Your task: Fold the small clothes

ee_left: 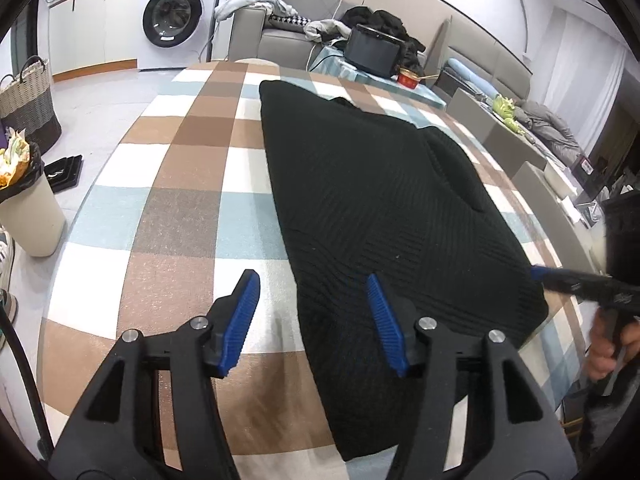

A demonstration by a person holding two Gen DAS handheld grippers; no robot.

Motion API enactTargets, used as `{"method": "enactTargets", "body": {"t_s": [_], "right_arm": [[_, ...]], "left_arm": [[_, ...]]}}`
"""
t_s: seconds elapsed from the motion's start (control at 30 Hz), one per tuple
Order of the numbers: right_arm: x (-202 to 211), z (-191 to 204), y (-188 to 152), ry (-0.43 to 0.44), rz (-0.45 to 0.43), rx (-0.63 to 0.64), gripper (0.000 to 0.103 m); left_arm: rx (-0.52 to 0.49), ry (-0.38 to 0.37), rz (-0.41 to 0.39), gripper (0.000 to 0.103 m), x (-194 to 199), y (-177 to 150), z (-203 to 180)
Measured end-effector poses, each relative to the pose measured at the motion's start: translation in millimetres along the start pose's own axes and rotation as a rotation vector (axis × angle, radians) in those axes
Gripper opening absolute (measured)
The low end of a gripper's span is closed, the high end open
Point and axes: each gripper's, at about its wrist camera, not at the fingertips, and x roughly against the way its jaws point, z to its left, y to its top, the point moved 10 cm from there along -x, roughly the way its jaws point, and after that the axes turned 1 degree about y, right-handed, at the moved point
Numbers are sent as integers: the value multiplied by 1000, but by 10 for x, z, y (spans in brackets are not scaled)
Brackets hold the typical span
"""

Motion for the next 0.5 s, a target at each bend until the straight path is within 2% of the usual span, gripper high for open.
{"method": "enactTargets", "body": {"t_s": [0.07, 0.1, 0.37, 0.5], "right_arm": [[-165, -25, 7, -4, 22, 3, 46], [-199, -24, 25, -10, 17, 11, 52], [-200, -28, -44, -106, 50, 82, 54], [-147, -38, -74, -49, 33, 63, 61]], "left_arm": [[-6, 1, -1, 53, 19, -2, -29], [-8, 1, -2, 53, 35, -9, -37], [-21, 6, 1, 53, 120, -99, -92], [-18, 1, 8, 53, 90, -116, -106]]}}
